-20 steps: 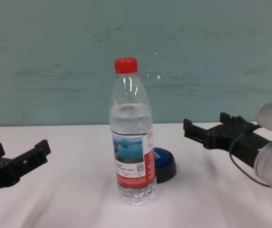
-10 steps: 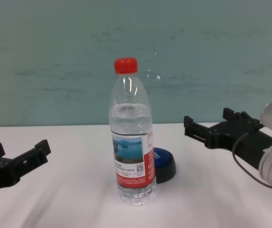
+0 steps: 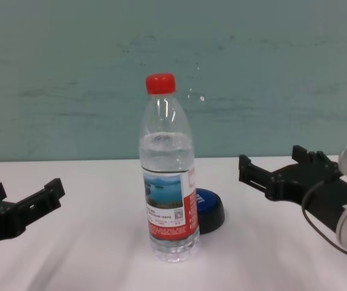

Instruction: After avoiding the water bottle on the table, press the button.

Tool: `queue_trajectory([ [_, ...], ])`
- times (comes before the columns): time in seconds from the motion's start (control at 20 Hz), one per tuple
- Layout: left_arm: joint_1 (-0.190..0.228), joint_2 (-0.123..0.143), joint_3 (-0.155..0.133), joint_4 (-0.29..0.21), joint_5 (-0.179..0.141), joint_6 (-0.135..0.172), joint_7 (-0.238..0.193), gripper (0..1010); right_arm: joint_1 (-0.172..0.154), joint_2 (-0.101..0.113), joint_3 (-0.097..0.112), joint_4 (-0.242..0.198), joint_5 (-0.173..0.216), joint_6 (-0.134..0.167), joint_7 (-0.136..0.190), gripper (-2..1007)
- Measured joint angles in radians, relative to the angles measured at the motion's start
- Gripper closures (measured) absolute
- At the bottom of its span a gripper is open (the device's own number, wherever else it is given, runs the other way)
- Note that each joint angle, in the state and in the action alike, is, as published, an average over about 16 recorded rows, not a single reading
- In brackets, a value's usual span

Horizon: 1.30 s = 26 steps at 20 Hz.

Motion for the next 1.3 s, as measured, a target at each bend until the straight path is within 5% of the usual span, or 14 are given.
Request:
queue_trajectory([
  [0.55, 0.000, 0.000, 0.000, 0.000, 0.000, 0.000, 0.000, 0, -0.047, -0.025, -0.014, -0.026, -0.014, -0.006, 0.002, 1],
  [1.3, 0.000, 0.000, 0.000, 0.000, 0.000, 0.000, 0.000, 0, -0.059, -0.048, -0.042, -0.001, -0.004, -0.019, 0.017, 1],
])
